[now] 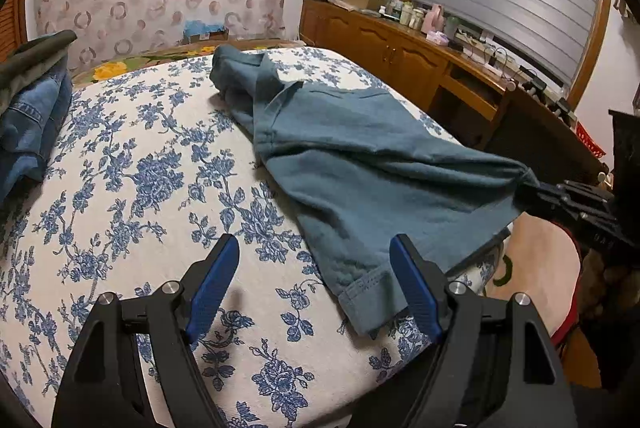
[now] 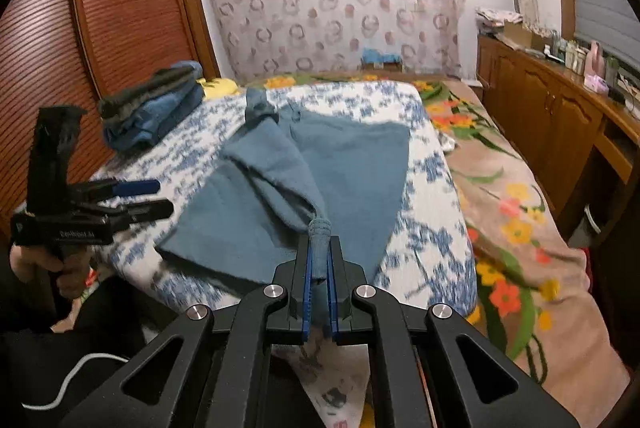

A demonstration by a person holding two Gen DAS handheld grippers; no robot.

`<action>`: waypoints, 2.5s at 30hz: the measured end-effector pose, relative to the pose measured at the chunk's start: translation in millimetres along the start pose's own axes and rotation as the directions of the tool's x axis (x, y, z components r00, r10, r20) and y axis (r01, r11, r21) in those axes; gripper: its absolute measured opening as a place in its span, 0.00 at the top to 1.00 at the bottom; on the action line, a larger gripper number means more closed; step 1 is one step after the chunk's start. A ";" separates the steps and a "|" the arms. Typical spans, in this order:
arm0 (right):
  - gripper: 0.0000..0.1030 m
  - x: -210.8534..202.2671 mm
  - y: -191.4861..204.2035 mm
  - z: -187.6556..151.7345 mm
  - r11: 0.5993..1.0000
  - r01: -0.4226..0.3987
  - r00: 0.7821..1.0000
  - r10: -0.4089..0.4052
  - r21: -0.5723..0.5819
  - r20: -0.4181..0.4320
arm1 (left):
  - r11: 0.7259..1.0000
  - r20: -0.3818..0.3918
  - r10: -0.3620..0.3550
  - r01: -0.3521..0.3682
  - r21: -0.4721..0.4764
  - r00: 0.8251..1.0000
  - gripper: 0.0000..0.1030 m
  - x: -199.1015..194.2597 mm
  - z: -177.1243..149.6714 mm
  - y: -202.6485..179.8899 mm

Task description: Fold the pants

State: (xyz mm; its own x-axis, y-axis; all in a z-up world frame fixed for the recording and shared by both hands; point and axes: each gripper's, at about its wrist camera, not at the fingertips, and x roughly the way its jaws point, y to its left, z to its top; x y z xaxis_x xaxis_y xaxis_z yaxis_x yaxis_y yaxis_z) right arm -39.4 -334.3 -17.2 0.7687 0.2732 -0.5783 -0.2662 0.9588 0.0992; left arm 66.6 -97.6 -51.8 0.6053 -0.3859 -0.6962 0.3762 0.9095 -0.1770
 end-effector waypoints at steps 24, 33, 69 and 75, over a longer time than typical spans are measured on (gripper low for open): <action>0.83 0.1 -21.8 -5.8 0.997 -0.022 0.999 0.024 0.071 -0.024 | 1.000 -0.037 0.008 -0.008 -0.009 0.999 0.24 13.0 -5.9 5.6; 0.72 6.7 -19.7 15.3 0.999 0.003 1.000 -0.003 0.032 0.002 | 1.000 -0.019 0.015 -0.015 0.007 1.000 0.24 10.9 1.3 1.5; 0.54 134.8 57.9 106.7 0.977 -0.116 0.992 0.103 -0.177 -0.077 | 0.989 0.064 0.133 -0.128 -0.074 0.989 0.24 -4.8 24.3 70.1; 0.54 153.8 73.1 116.6 0.964 -0.154 0.985 0.134 -0.218 -0.105 | 0.988 0.059 0.137 -0.133 -0.081 0.989 0.24 -4.0 20.7 73.9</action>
State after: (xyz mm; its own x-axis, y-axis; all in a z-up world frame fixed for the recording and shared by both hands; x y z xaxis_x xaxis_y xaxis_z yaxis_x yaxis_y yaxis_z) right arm 127.2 -213.1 -4.4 0.6609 0.3894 -0.6415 -0.5014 0.8651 0.0085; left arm 106.5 -32.0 -47.6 0.6918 -0.2657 -0.6714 0.2347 0.9621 -0.1389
